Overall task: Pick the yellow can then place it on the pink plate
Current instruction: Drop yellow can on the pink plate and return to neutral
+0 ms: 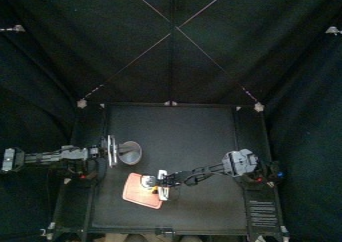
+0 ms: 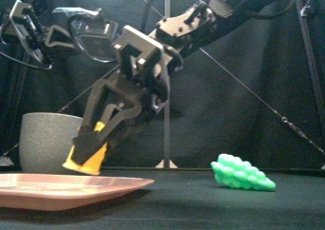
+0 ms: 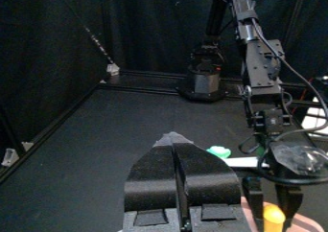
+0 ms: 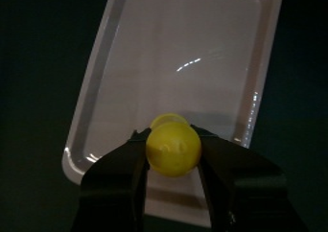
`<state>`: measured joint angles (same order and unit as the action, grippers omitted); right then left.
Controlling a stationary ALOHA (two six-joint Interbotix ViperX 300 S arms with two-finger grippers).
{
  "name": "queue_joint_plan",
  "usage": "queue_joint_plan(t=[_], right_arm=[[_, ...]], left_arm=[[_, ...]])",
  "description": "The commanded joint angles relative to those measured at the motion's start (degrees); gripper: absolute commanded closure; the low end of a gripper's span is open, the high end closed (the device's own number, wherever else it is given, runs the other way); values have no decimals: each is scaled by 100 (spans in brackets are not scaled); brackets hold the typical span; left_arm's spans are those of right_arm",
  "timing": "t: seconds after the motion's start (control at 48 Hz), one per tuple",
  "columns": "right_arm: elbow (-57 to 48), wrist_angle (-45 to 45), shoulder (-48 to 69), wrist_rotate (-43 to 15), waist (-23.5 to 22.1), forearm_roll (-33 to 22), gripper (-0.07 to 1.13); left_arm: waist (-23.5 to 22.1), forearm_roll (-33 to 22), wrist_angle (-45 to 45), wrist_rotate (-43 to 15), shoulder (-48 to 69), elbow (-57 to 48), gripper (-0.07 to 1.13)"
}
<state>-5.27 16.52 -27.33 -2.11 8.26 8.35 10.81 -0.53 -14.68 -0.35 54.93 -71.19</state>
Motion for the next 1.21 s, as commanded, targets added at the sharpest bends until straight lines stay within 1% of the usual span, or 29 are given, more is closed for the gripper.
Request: queue_joint_plan(t=[0.021, 0.146, 0.292, 0.375, 0.604, 0.792, 0.896, 1.021, 1.208], right_arm=[[457, 158, -88, 26, -44, -26, 35], [721, 290, -246, -9, -35, -158, 25], [844, 325, -237, -26, 0, -299, 8], [853, 325, -237, -18, 9, -334, 4], [879, 97, -88, -26, -26, -536, 4], [589, -563, 360, 0, -62, -589, 4], [141, -932, 712, -18, -185, -677, 4], [-562, -1327, 1230, -18, -387, -659, 4], [-1696, -2057, 2065, -18, -800, -598, 4]], left_arm=[[26, 0, -18, -9, -18, 62, 105], [26, 9, -18, -9, -18, 26, 105], [26, 0, -18, 0, -26, -44, 105], [26, -9, -18, 0, -18, -53, 105], [26, -9, -18, 0, -18, -62, 104], [26, -18, -18, 9, -18, -62, 101], [18, -18, -9, 9, -18, -79, 101], [0, -18, 18, 9, -18, -97, 101], [-18, -18, 44, 9, -18, -105, 101]])
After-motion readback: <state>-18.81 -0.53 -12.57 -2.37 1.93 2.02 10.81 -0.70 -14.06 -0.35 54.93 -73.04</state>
